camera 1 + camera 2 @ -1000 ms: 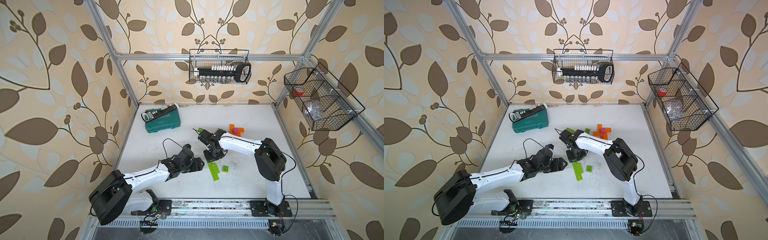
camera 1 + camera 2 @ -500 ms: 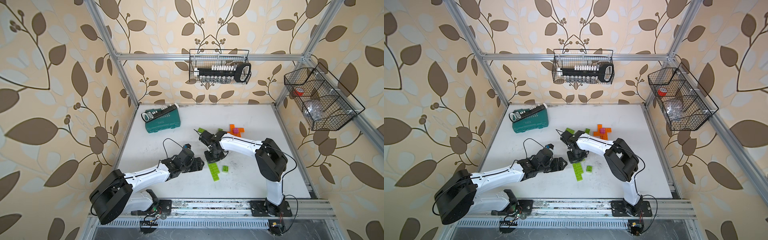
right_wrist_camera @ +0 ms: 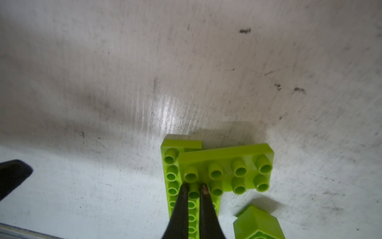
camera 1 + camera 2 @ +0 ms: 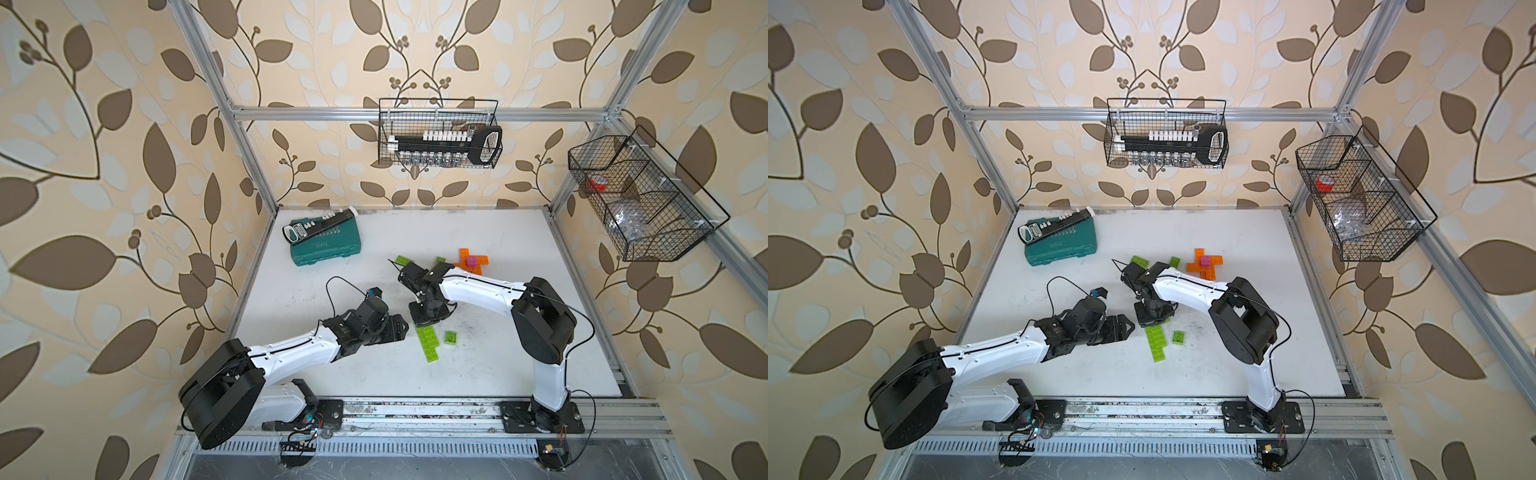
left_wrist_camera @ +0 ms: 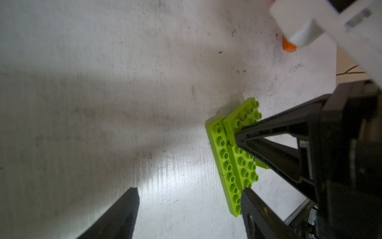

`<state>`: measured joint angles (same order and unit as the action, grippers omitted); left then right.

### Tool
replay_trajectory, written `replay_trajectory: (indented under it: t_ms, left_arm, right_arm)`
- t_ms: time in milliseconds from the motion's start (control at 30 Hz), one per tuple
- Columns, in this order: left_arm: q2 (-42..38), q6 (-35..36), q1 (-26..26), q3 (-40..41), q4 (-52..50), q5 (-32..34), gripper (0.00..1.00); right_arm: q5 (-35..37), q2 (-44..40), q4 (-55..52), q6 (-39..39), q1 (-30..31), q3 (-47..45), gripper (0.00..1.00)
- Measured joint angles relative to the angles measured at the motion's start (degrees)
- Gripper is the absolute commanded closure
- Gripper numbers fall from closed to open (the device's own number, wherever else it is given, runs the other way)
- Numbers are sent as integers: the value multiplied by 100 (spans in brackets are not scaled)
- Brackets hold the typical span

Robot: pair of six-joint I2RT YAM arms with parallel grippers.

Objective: Assemble a small pinwheel with lego
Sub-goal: Assemble the lego brick with the lego brick.

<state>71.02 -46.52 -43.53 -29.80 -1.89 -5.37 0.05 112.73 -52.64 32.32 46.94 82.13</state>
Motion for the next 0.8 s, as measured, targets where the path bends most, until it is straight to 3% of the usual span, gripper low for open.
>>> replay_trajectory:
  t_ms: [300, 800]
  left_arm:
    - [-4, -4, 0, -28, -105, 120, 20]
    - [-46, 11, 0, -39, -192, 138, 20]
  right_arm:
    - [306, 85, -74, 140, 306, 22, 95]
    - [85, 63, -96, 157, 37, 2, 95]
